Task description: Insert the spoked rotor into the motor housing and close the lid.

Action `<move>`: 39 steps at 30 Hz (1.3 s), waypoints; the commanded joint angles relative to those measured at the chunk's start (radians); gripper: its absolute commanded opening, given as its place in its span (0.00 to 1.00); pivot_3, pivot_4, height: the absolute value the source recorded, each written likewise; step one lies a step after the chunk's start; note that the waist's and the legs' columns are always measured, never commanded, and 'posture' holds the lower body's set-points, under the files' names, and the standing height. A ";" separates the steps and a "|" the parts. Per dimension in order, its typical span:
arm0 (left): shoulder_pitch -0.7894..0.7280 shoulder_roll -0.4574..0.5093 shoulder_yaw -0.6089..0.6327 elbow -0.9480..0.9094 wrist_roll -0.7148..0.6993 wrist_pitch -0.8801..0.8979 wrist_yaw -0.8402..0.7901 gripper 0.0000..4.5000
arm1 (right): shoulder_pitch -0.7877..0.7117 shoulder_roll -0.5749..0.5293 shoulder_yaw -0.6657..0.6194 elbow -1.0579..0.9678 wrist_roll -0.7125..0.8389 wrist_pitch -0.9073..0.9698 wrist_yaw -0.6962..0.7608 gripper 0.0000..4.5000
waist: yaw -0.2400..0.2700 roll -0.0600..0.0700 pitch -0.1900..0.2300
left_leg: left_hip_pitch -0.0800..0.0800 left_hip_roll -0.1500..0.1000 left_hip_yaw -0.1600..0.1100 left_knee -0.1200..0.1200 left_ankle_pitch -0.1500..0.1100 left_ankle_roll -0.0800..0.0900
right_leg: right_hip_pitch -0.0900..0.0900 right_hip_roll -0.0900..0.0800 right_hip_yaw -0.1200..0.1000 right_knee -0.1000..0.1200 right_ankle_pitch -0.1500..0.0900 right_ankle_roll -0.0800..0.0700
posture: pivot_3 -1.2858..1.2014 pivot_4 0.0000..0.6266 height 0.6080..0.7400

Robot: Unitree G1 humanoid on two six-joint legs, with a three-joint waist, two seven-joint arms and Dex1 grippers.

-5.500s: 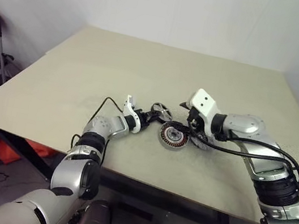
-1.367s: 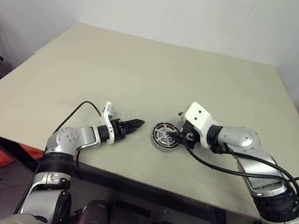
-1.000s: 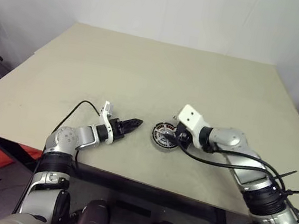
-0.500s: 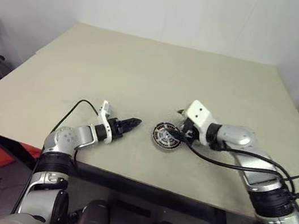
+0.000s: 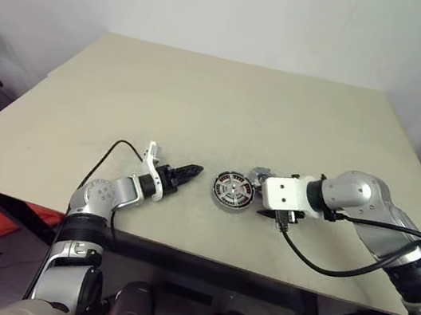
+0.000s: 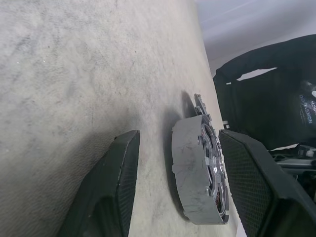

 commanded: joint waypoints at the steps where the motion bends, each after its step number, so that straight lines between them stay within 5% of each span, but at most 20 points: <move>1: 0.002 0.001 0.016 -0.014 -0.007 -0.009 0.012 0.60 | -0.066 0.036 0.023 0.068 -0.049 -0.076 0.029 0.52 | -0.001 0.000 0.000 | 0.000 0.000 0.000 0.000 0.000 0.000 | 0.000 0.000 0.000 0.000 0.000 0.000 | 0.52 0.00 1.00; 11: 0.060 -0.004 0.036 -0.080 -0.029 0.003 0.047 0.60 | -0.094 0.120 0.053 0.254 -0.134 -0.200 0.026 0.52 | -0.022 0.000 0.000 | -0.001 0.000 0.000 0.001 -0.002 0.003 | 0.000 0.000 -0.001 0.000 -0.001 -0.001 | 0.52 0.00 1.00; 26: 0.089 -0.004 0.024 -0.111 -0.029 0.004 0.061 0.60 | -0.070 0.185 0.043 0.241 -0.143 -0.156 0.022 0.52 | -0.028 0.000 0.000 | 0.000 0.002 0.000 0.001 -0.002 0.003 | 0.000 0.002 -0.001 0.000 -0.001 -0.002 | 0.52 0.00 1.00; 32: 0.091 -0.003 0.022 -0.122 -0.030 0.005 0.069 0.60 | -0.097 0.259 0.027 0.271 -0.125 -0.091 0.006 0.20 | -0.049 -0.003 -0.002 | 0.005 0.003 0.000 0.001 -0.002 0.003 | 0.004 0.002 -0.001 0.000 -0.001 -0.002 | 0.52 0.00 1.00; 39: 0.091 -0.003 0.018 -0.126 -0.030 0.003 0.075 0.60 | -0.161 0.338 0.022 0.394 -0.180 -0.081 -0.074 0.20 | -0.049 -0.003 -0.001 | 0.005 0.003 0.000 0.001 -0.001 0.001 | 0.003 0.002 -0.001 0.001 0.000 -0.005 | 0.52 0.00 1.00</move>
